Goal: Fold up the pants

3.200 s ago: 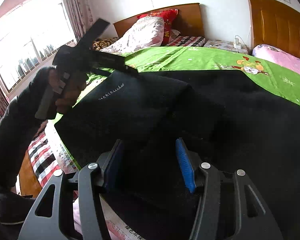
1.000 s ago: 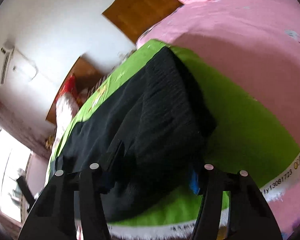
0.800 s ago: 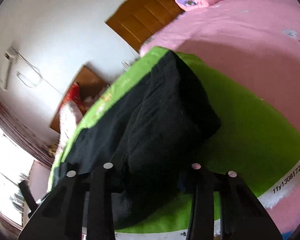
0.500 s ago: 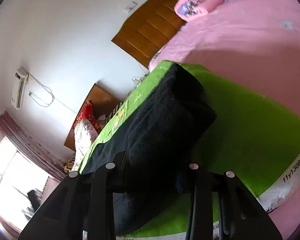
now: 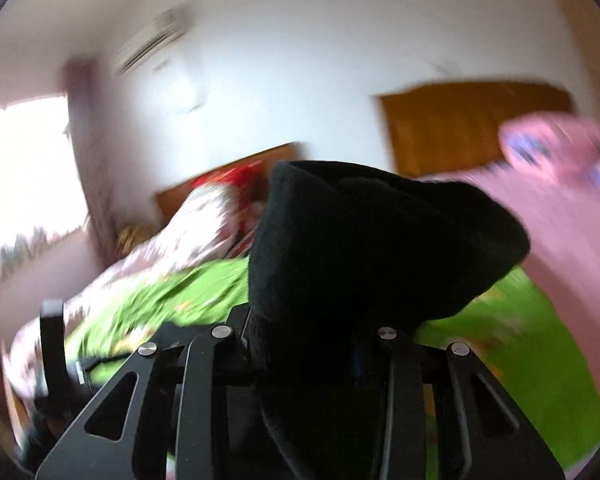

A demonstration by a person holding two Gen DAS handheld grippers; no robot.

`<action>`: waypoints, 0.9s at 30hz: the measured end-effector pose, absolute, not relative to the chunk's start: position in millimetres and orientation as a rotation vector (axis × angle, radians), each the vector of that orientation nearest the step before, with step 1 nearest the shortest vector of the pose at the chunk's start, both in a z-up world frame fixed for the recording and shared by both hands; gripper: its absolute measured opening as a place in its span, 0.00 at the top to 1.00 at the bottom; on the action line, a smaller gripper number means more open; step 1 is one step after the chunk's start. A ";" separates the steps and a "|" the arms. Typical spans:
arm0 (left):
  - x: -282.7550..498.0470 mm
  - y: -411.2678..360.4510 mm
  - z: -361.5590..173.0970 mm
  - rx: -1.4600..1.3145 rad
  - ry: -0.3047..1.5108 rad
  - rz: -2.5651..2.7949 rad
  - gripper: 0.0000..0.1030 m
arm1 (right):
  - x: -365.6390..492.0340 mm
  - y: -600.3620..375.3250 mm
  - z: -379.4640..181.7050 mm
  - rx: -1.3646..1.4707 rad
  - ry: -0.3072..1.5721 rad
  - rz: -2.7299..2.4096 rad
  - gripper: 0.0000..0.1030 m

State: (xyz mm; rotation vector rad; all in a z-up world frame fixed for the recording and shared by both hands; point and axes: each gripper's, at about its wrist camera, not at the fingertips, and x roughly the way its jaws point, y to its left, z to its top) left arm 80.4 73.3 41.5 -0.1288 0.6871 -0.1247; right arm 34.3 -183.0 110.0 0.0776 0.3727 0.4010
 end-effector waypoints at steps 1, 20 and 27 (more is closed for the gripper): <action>76.6 100.4 43.2 -0.186 0.686 -0.088 0.02 | 34.6 -143.9 108.9 -0.019 0.380 0.450 0.67; 96.5 146.2 24.6 -0.664 0.933 -0.532 0.02 | -14.4 41.3 -23.4 -0.864 0.254 0.448 0.68; 148.3 99.0 20.0 -0.606 1.068 -0.574 0.02 | -23.1 33.2 -14.8 -0.853 0.240 0.444 0.67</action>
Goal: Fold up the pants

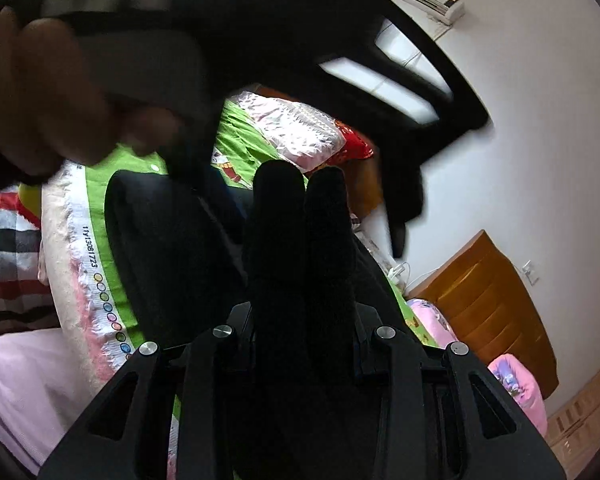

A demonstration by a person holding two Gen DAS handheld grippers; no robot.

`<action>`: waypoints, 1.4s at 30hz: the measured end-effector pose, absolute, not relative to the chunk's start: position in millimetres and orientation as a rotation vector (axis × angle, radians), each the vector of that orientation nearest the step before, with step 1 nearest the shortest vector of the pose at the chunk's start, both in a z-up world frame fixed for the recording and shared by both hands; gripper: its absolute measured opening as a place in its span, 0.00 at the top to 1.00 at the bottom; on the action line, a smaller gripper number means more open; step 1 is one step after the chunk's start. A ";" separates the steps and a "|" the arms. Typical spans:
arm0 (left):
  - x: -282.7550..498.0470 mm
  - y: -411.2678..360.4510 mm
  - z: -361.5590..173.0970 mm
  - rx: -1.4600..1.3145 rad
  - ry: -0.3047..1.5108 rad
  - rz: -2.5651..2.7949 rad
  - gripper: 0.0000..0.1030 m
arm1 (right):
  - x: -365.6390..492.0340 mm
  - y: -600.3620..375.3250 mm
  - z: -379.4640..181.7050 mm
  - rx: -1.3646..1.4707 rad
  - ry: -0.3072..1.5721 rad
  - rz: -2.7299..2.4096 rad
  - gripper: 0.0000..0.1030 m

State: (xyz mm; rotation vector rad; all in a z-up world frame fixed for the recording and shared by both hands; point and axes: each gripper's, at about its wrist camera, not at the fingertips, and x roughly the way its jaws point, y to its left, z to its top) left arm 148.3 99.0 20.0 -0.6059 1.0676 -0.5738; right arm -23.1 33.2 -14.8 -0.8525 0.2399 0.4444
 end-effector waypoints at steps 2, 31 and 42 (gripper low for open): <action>161.9 86.6 15.8 -0.593 1.101 -0.565 0.03 | -26.1 29.5 -21.8 -0.871 0.273 0.485 0.59; 154.4 61.4 4.7 -0.322 1.093 -0.299 0.43 | -25.5 -172.9 -41.2 -0.289 0.505 0.209 0.13; 127.2 110.4 86.0 -0.359 0.893 -0.412 0.81 | -25.2 -155.4 -33.8 -0.396 0.463 0.080 0.12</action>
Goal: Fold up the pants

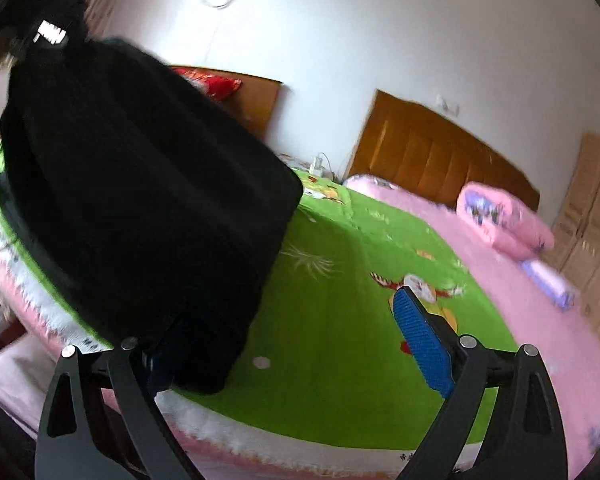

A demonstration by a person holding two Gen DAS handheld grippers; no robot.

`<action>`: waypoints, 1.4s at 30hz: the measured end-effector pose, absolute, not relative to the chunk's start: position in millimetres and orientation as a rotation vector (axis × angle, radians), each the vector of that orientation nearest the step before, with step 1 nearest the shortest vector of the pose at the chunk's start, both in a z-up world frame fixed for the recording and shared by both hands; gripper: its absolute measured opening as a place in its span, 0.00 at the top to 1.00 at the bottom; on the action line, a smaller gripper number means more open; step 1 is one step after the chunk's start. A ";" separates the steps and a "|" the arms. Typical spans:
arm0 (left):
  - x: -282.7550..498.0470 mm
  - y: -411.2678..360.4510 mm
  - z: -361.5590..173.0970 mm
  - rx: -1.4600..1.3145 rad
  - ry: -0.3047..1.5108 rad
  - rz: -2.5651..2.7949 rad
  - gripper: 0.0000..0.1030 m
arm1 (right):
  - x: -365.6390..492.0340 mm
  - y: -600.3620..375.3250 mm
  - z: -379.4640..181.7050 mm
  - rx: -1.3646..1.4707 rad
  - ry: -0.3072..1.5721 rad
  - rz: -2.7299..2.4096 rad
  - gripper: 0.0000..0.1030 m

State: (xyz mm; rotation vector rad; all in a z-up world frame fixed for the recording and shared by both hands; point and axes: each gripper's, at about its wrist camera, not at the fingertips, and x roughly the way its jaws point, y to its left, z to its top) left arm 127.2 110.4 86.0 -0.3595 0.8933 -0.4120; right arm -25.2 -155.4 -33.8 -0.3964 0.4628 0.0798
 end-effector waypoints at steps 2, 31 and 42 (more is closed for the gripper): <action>132.2 143.9 37.4 -0.452 0.959 -0.339 0.81 | -19.0 -161.3 -38.4 -0.349 0.498 0.114 0.12; 48.7 92.0 83.2 -0.141 0.659 -0.176 0.22 | -17.9 -198.0 21.5 0.060 0.500 0.554 0.11; 60.3 69.5 11.6 0.029 0.700 -0.197 0.19 | 18.9 -148.2 -31.3 -0.012 0.692 0.588 0.06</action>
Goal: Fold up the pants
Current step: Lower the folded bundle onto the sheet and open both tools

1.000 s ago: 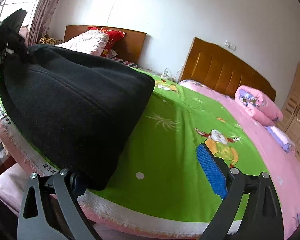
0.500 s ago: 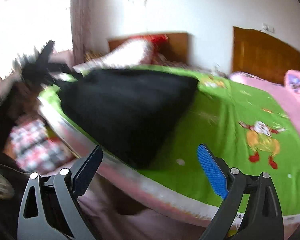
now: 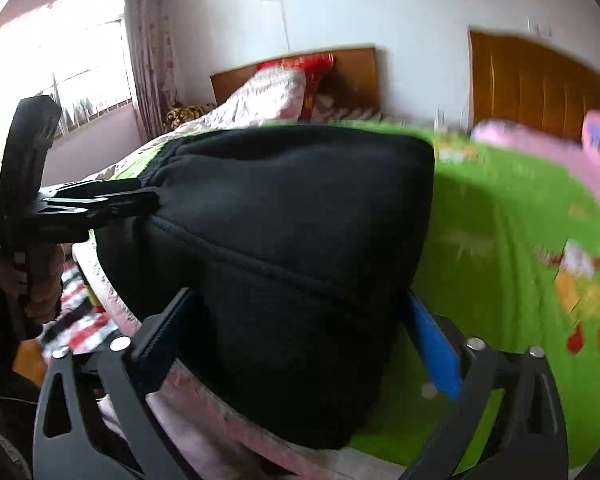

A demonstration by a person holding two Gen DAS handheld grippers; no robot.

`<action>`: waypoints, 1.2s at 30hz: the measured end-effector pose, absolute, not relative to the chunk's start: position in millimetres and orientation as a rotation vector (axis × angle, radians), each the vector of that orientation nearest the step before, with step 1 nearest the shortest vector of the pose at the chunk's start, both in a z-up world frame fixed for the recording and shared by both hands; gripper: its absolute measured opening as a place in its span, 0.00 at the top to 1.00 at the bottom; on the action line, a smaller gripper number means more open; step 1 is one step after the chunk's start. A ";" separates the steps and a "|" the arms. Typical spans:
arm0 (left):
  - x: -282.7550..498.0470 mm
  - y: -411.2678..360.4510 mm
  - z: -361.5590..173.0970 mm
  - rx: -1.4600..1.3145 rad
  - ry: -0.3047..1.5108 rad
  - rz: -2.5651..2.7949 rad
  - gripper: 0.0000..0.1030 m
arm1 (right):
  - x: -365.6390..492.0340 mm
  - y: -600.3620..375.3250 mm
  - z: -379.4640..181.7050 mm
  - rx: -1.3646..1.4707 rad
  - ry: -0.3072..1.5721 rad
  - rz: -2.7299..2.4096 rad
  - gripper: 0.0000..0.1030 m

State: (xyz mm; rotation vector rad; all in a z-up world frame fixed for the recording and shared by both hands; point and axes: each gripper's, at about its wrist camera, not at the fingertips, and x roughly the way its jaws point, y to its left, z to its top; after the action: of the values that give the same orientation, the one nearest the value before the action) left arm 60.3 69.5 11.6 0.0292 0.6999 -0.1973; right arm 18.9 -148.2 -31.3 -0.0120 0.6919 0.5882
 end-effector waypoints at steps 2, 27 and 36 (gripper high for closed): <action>62.1 72.1 11.8 0.020 0.697 -0.193 0.17 | 16.2 -146.3 -29.9 -0.023 0.697 0.588 0.06; 158.4 150.3 -3.0 -0.312 0.920 -0.172 0.03 | 234.0 -115.7 34.2 0.085 0.788 0.828 0.08; 146.4 134.9 4.2 -0.150 0.841 -0.064 0.02 | 212.1 -76.3 10.0 -0.125 0.803 0.606 0.05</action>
State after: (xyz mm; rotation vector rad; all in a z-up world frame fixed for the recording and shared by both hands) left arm 146.4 134.9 4.2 -0.1502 0.8407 -0.0641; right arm 212.1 -76.3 10.0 -0.1245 0.8029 0.6059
